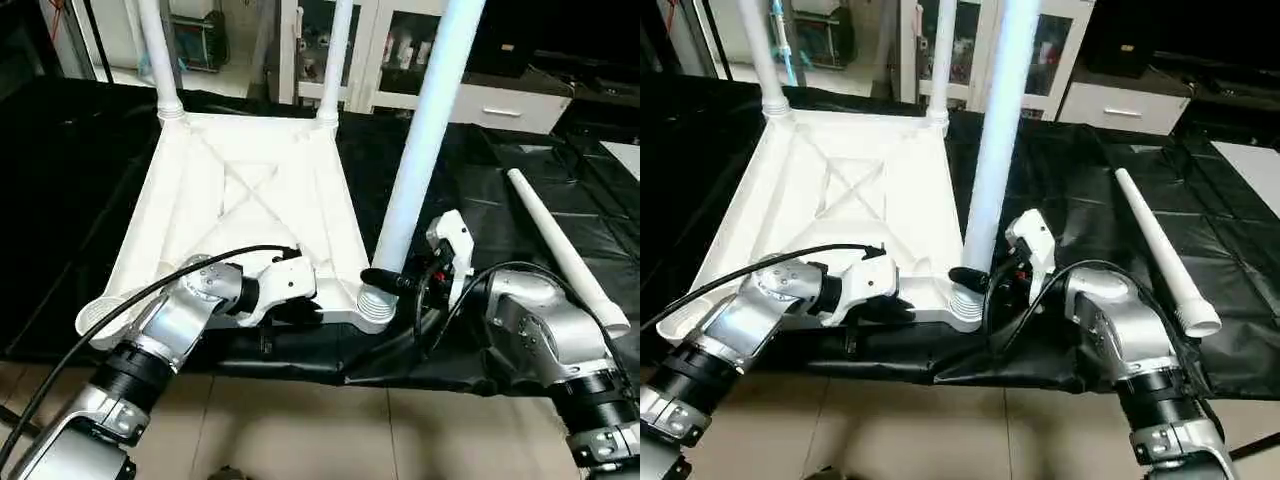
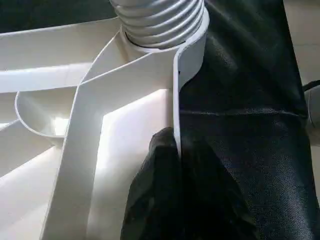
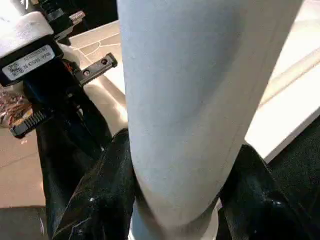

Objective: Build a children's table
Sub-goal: Insert table leg to table base

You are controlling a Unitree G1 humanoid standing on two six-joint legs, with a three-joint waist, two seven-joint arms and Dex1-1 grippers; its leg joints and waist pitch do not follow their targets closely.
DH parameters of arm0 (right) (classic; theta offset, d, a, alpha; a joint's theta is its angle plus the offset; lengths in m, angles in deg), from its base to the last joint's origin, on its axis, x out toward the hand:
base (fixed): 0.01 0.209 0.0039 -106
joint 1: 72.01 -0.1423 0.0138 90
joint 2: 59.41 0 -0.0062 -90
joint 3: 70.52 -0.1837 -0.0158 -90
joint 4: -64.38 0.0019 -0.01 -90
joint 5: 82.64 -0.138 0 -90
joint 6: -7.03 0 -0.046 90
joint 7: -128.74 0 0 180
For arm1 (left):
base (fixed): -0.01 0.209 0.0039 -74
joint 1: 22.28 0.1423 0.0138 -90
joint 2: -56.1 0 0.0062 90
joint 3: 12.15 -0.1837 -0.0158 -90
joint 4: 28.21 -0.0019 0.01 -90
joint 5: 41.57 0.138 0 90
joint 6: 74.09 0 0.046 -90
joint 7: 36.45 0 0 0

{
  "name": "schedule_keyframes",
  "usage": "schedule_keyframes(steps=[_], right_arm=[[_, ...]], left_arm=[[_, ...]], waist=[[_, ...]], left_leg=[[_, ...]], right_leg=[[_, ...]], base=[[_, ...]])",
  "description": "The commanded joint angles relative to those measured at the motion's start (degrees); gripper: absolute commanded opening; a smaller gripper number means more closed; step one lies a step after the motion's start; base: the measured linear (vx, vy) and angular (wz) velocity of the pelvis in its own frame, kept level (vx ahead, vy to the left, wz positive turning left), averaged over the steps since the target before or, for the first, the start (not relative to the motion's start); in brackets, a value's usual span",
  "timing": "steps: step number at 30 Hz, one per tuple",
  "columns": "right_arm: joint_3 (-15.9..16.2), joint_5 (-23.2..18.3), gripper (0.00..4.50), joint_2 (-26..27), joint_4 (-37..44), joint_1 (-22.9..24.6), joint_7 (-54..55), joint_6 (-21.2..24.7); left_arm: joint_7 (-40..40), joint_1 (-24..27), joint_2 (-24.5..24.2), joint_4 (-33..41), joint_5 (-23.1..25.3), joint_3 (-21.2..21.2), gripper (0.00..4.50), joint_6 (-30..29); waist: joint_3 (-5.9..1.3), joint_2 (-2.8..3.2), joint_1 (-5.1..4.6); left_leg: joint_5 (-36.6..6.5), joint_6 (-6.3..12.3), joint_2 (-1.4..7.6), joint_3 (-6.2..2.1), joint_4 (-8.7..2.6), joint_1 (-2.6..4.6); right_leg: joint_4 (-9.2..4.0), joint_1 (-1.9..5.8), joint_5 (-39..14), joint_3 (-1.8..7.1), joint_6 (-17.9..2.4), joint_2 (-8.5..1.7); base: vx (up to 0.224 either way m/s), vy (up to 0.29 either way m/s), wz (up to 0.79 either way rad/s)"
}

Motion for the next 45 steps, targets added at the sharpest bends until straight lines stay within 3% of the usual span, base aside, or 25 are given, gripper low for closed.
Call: schedule_keyframes(steps=[1, 11, 15, 18, 20, 30, 34, 40, 45], right_arm=[[1.37, 2.59, 1.86, -0.82, -2.3, -0.13, -0.31, -0.1], [3.15, 3.44, 1.86, 2.23, -5.93, -3.19, -1.32, -1.32], [1.34, 3.29, 1.86, 3.27, -8.02, -3.75, 0.63, -1.91], [-1.82, 2.47, 1.86, 4.18, -9.95, -3.65, 3.24, -2.16], [-1.9, 2.43, 1.86, 4.18, -10.02, -3.63, 3.29, -2.19], [-6.18, 0.93, 1.86, 3.43, -6.77, 2.85, 5.54, -3.44], [-6.57, 0.44, 1.86, 4.09, -2.85, 7.16, 6.81, -4.86], [-7.36, 0.31, 1.86, 5.62, -0.44, 11.21, 9.15, -7.1], [-8.38, -0.2, 1.86, 6.91, 1.51, 14.67, 11.45, -7.86]], left_arm=[[-0.06, 0.67, 0.08, -0.52, 1.85, -2.38, 0.0, -0.72], [-0.03, 0.25, -0.21, -0.95, 1.92, -2.61, 0.0, -0.87], [0.27, 0.43, -0.33, -0.98, 1.95, -2.47, 0.0, -0.79], [0.72, 0.28, 0.0, -1.35, 2.02, -2.29, 0.0, -0.61], [0.73, 0.27, 0.01, -1.36, 2.02, -2.28, 0.0, -0.62], [2.52, -0.34, 0.39, -2.37, 2.06, -1.53, 0.0, -0.63], [5.42, -1.3, 1.3, -4.11, 2.45, -0.49, 0.0, -0.9], [7.11, -2.11, 1.7, -5.42, 2.49, 0.05, 0.0, -1.0], [8.14, -2.83, 1.92, -6.69, 2.57, 0.74, 0.0, -0.87]], waist=[[-2.88, 0.37, -0.25], [-2.81, 0.24, -0.64], [-2.8, 0.11, -0.72], [-2.76, 0.11, -0.74], [-2.75, 0.16, -0.72], [-2.69, 0.03, -0.55], [-2.72, 0.01, -0.14], [-2.42, 0.03, -0.14], [-2.3, 0.0, -0.22]], left_leg=[[-14.74, -1.4, 2.34, -0.8, -4.49, 1.24], [-18.01, -2.31, 2.43, -1.03, -4.79, 1.41], [-18.46, -2.4, 2.42, -1.05, -4.85, 1.36], [-19.22, -2.58, 2.42, -1.06, -4.88, 1.42], [-19.84, -2.73, 2.46, -1.08, -4.9, 1.59], [-19.81, -2.41, 2.49, -1.09, -5.06, 1.35], [-19.05, -2.05, 2.53, -0.88, -5.02, 1.65], [-22.58, -2.73, 2.54, -1.21, -5.44, 1.58], [-25.73, -2.96, 2.58, -1.46, -5.65, 2.03]], right_leg=[[-4.82, 1.45, -10.97, 2.71, -10.41, -4.0], [-5.13, 1.17, -14.17, 2.72, -9.89, -4.02], [-5.17, 1.12, -14.67, 2.73, -9.73, -4.03], [-5.32, 0.96, -15.83, 2.78, -9.63, -4.1], [-5.43, 0.83, -16.44, 2.75, -9.53, -4.07], [-5.61, 0.89, -16.21, 2.81, -8.79, -4.11], [-5.72, 0.71, -15.19, 2.89, -8.66, -4.07], [-6.35, 0.52, -20.59, 2.8, -7.24, -4.22], [-7.07, 0.23, -24.75, 2.72, -5.96, -4.44]], base=[[0.0, 0.0, 0.0], [0.0, 0.0, 0.0], [0.0, 0.0, 0.0], [0.0, 0.0, 0.0], [0.0, 0.0, 0.0], [0.0, 0.0, 0.0], [0.0, 0.0, 0.0], [0.0, 0.0, 0.0], [0.0, 0.0, 0.0]])
